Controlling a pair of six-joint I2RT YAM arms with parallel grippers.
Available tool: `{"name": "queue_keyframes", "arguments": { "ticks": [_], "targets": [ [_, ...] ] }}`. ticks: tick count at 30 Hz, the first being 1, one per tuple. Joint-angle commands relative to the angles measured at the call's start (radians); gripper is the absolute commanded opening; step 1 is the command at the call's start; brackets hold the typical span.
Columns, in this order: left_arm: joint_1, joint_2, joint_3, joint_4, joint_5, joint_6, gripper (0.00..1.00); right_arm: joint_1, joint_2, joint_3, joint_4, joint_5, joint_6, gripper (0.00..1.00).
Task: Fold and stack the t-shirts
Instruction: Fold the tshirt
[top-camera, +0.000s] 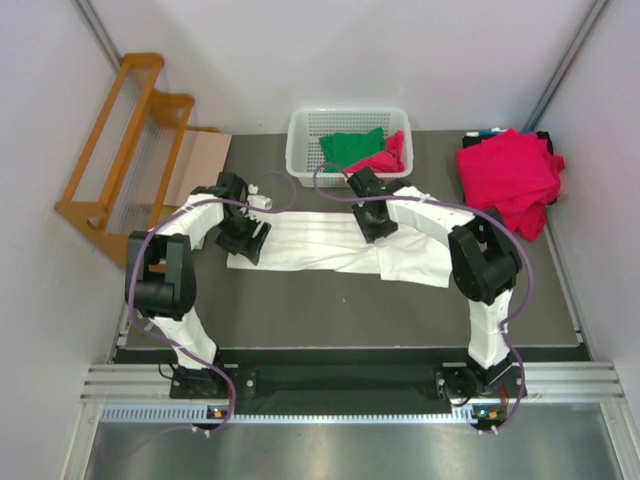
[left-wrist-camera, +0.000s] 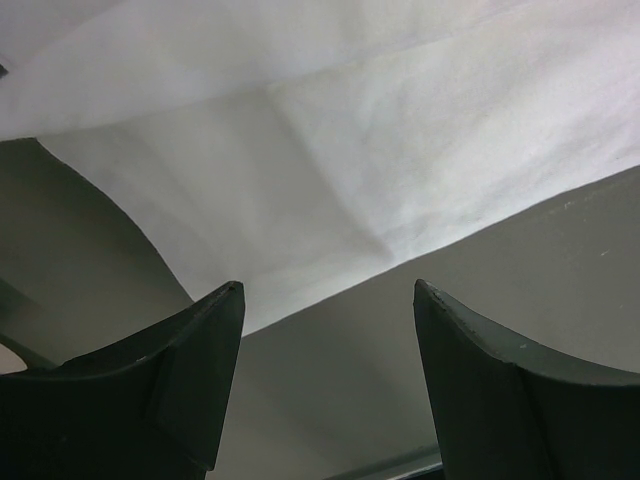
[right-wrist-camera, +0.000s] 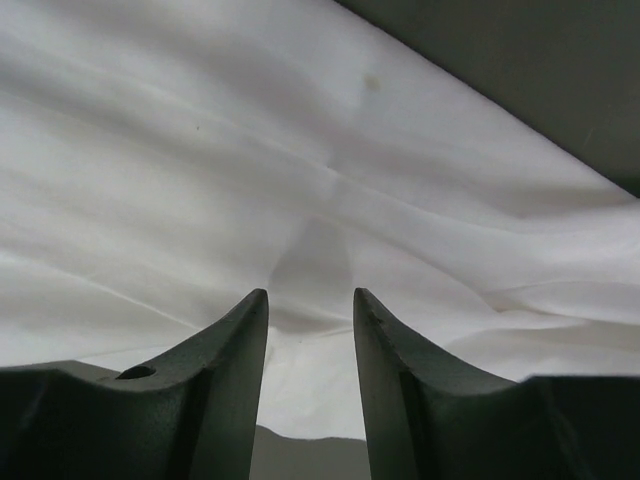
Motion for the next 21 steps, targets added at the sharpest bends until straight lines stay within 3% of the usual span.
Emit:
{"name": "queue_keyframes", "arguments": {
  "ticks": [1,12,21],
  "targets": [
    [0.005,-0.023,-0.005,0.012,0.018,0.010,0.73,0.004,-0.080,-0.023,0.027,-0.012,0.006,0.38],
    [0.003,-0.017,0.007,0.005,0.018,0.009,0.73,0.012,-0.102,-0.083,0.053,-0.051,0.013,0.37],
    [0.005,-0.014,0.006,0.004,0.019,0.007,0.73,0.023,-0.137,-0.087,0.060,-0.065,0.009,0.43]
  ]
}}
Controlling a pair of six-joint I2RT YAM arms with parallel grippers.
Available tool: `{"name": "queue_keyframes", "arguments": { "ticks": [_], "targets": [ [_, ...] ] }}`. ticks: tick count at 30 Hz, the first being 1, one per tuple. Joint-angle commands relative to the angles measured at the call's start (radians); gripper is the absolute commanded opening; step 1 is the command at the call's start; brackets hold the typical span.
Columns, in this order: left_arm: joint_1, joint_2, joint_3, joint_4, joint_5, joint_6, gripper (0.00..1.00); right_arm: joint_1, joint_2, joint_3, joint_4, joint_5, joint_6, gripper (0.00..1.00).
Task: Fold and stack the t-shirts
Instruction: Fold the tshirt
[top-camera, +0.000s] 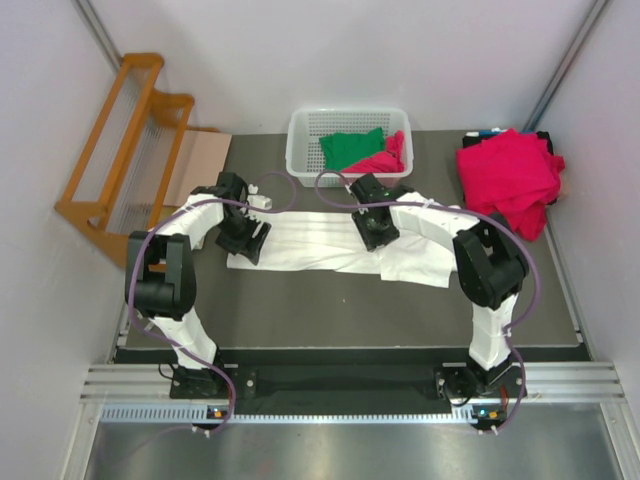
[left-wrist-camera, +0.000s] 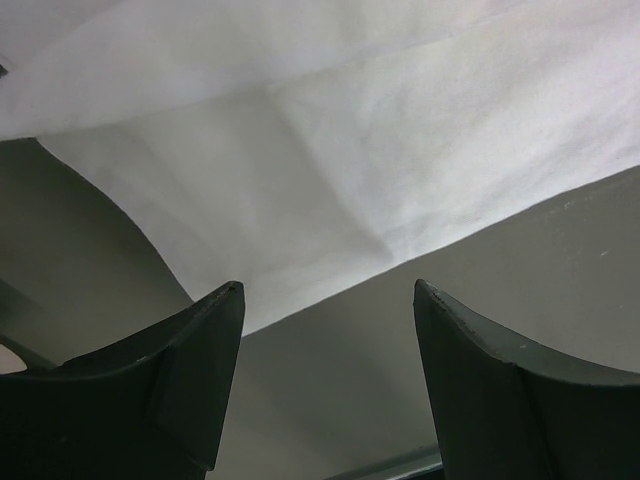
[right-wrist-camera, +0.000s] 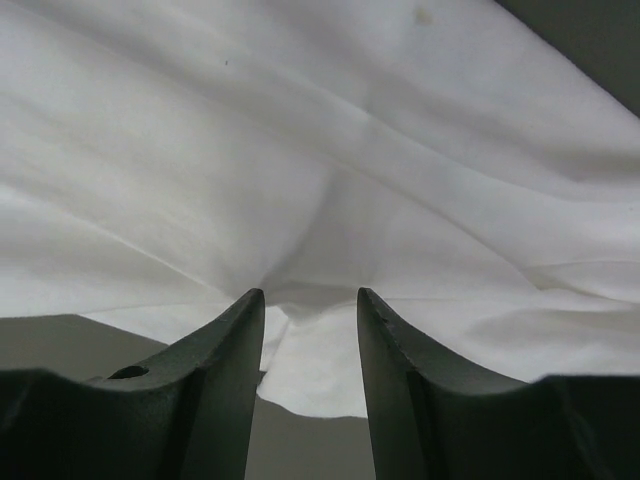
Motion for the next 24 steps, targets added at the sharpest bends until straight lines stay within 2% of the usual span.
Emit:
{"name": "queue_keyframes", "arguments": {
  "ticks": [1,13,24],
  "targets": [
    [0.004,-0.014,0.006,0.006,0.019,0.008,0.73,0.013,-0.095,0.002,0.042,-0.007,0.004,0.43],
    [0.004,-0.016,0.006,0.009,0.017,0.009,0.73,0.037,-0.132,-0.039,0.034,-0.011,0.004,0.43],
    [0.004,-0.020,0.001,0.007,0.011,0.012,0.73,0.037,-0.075,-0.045,0.051,0.042,-0.003,0.43]
  ]
}}
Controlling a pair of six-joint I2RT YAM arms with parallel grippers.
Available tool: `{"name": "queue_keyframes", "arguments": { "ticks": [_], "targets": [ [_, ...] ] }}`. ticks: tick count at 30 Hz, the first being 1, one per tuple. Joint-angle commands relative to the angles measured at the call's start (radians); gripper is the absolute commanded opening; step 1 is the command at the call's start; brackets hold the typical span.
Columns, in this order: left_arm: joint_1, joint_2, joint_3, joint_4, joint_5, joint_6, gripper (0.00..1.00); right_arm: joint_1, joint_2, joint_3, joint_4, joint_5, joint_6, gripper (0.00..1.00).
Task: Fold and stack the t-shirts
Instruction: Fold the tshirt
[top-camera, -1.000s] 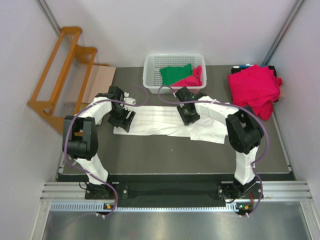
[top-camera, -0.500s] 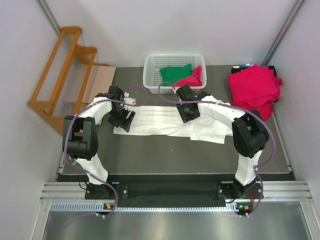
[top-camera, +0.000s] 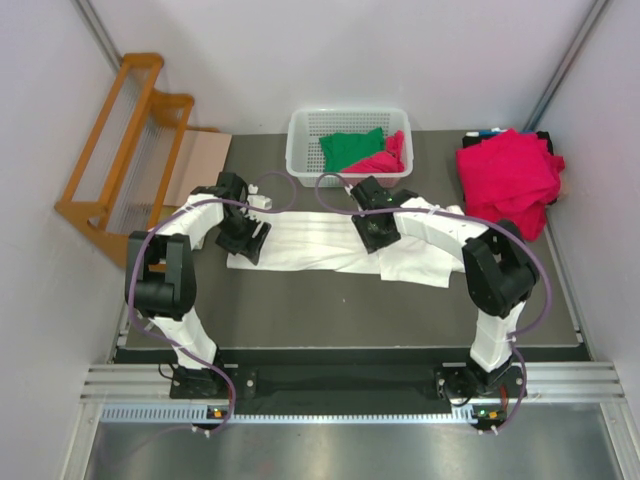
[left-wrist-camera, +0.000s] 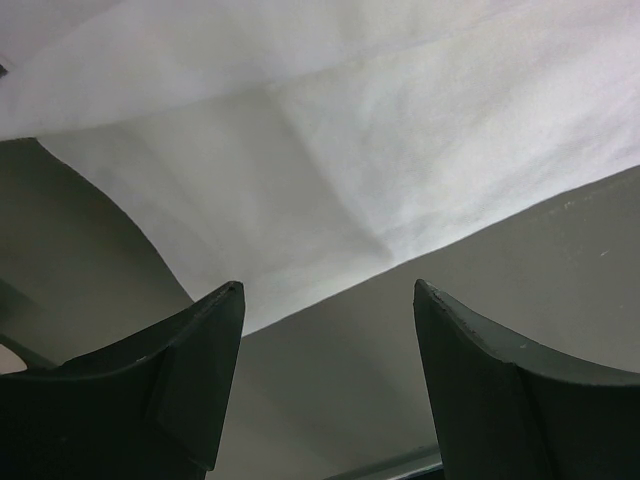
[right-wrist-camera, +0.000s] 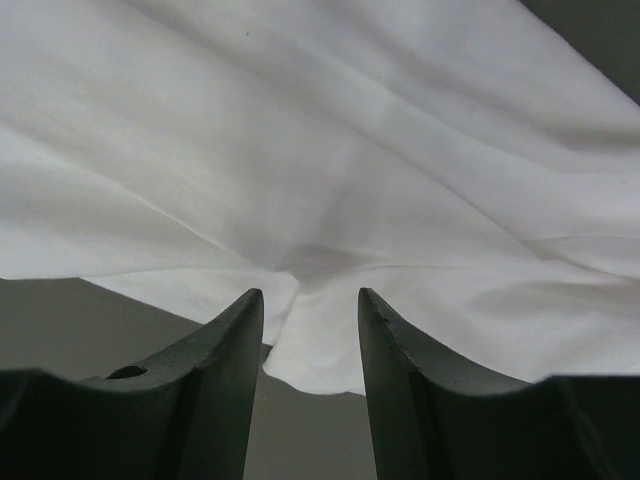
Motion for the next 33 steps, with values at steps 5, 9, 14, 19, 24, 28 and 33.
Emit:
{"name": "queue_keyframes", "arguments": {
  "ticks": [5,9,14,19,24,28,33],
  "targets": [
    [0.006,-0.020,0.000,0.007,0.007,0.015,0.73,0.010,0.035,0.039,0.014,0.010,-0.007,0.43],
    [0.007,-0.019,-0.002,0.010,0.008,0.015,0.73,0.010,0.020,0.011,0.023,0.005,-0.006,0.43],
    [0.007,-0.016,0.000,0.010,0.015,0.014,0.73,0.010,0.017,-0.018,0.034,0.037,-0.006,0.43],
    [0.007,-0.020,-0.002,0.006,0.011,0.015,0.73,0.009,0.050,0.010,0.035,0.057,-0.006,0.42],
    [0.013,-0.031,-0.006,0.004,0.007,0.022,0.73,0.002,0.075,0.025,0.037,0.066,-0.012,0.40],
    [0.015,-0.030,-0.014,0.004,0.008,0.022,0.73,-0.004,0.086,0.036,0.044,0.068,-0.012,0.29],
    [0.015,-0.027,-0.019,0.007,0.013,0.020,0.73,-0.007,0.090,0.071,0.028,0.074,-0.016,0.18]
  ]
}}
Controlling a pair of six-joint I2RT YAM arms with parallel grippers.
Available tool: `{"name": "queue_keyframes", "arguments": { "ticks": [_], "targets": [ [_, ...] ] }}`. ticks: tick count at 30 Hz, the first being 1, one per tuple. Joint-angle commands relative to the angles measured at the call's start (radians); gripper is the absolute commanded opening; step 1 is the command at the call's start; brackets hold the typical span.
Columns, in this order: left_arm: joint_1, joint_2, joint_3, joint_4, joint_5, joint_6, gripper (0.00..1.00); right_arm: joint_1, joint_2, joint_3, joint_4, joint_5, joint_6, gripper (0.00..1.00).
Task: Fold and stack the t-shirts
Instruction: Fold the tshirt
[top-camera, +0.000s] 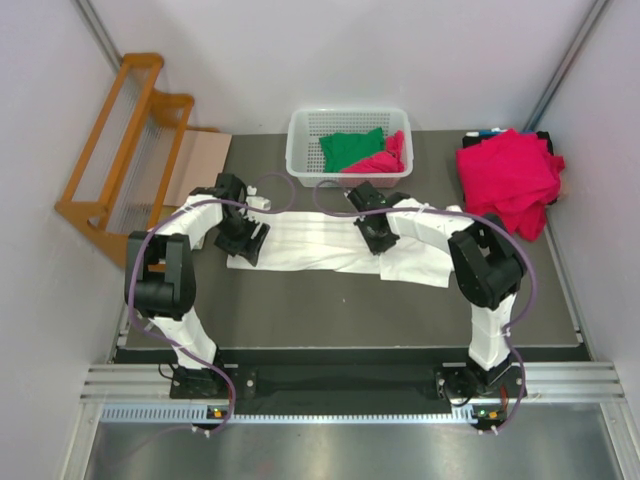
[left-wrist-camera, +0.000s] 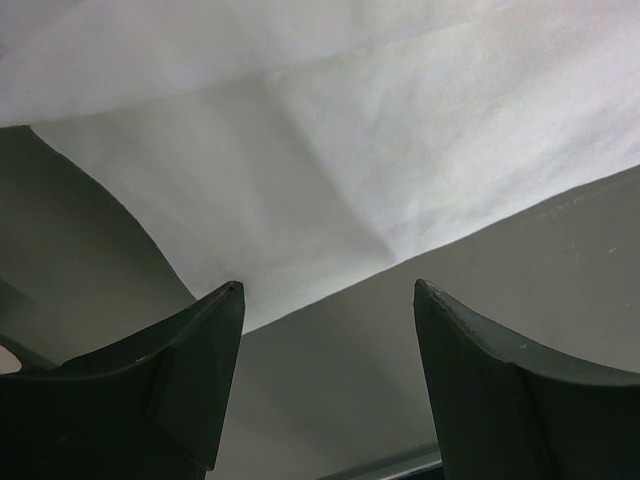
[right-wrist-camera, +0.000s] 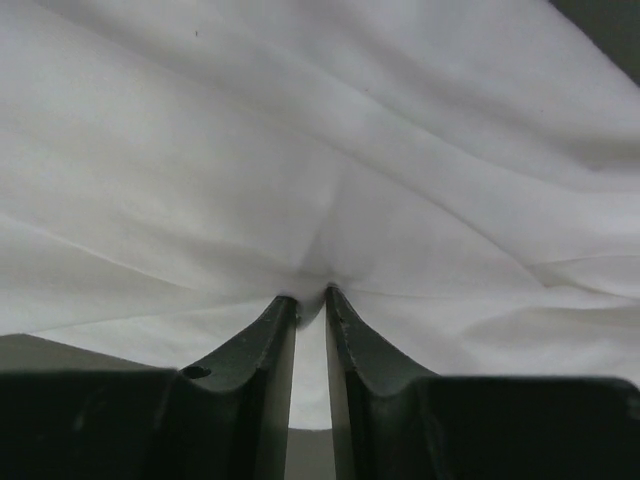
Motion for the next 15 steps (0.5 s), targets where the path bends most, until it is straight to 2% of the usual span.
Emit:
{"name": "queue_keyframes", "arguments": {
  "ticks": [1,15],
  "targets": [
    [0.006,-0.028,-0.011,0.007,0.014,0.018,0.73,-0.004,0.006,0.074,0.010,0.025,-0.009,0.18],
    [0.006,-0.030,0.005,-0.003,0.005,0.023,0.73,-0.018,-0.001,0.102,-0.001,0.048,-0.016,0.13]
  ]
}}
